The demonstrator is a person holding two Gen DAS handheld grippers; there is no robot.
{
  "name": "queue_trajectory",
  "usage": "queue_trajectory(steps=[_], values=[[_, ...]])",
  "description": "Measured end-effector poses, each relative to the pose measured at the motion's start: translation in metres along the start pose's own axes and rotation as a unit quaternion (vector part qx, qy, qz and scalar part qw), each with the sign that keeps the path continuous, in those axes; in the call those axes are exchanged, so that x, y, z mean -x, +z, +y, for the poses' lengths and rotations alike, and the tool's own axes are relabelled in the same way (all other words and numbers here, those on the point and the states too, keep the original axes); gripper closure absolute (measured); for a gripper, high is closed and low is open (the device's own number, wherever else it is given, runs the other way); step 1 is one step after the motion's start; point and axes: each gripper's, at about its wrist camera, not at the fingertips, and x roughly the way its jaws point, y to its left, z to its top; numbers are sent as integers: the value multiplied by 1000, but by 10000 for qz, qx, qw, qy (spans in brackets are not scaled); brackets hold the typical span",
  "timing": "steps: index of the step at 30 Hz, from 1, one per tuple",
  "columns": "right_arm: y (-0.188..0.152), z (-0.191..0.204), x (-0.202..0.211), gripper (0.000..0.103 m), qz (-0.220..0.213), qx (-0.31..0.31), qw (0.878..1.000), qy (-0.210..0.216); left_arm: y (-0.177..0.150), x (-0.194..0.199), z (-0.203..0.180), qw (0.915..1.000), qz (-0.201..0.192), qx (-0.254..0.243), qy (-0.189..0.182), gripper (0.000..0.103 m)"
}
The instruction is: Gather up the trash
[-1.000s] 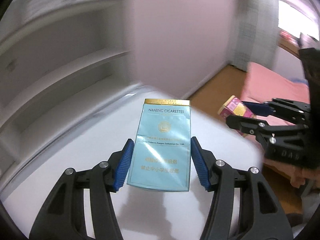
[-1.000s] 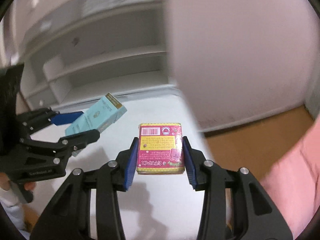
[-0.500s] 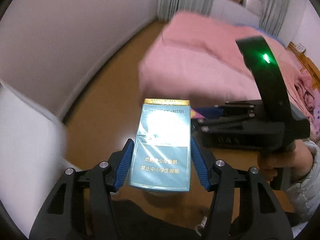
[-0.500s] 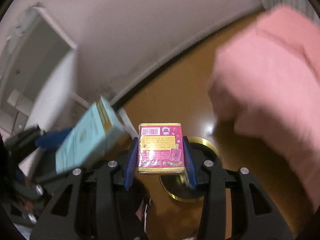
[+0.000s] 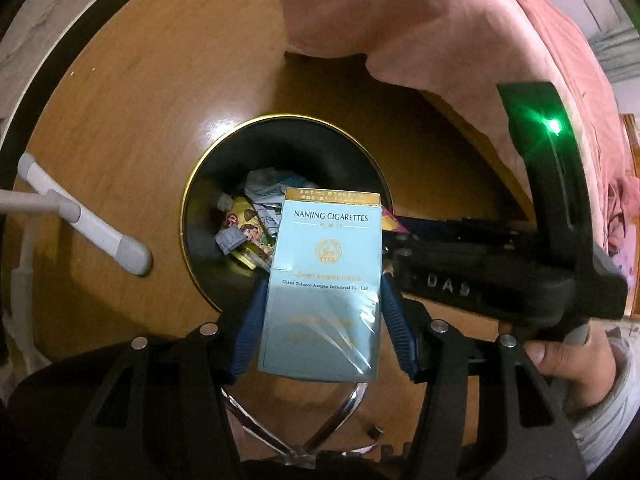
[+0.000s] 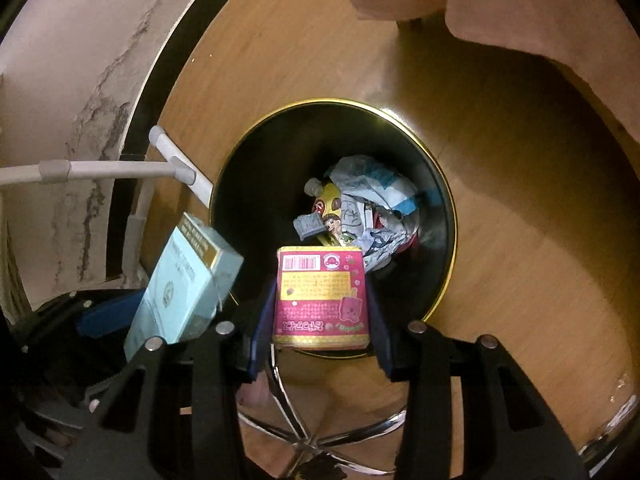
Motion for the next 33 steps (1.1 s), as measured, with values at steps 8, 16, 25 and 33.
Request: queue_trajectory(steps=[8,16,25,33], values=[[10,-25,52,13,-725,-624,9951,-255,-20,18,-21,9972,-570,-78,480,17],[-38,76,233,7,-3725,-362,8855,-2753,-84,190,-70,9338,-3225,-843,1299,12],[-123,305,307,7,-5774,1402,7983,-985,-226,396,64,7832,-5410,1228,2807,7],[-173,521,222,7,-4989,3485,7928,336,-351,435,228,7039,-4852,3335,3974,7]])
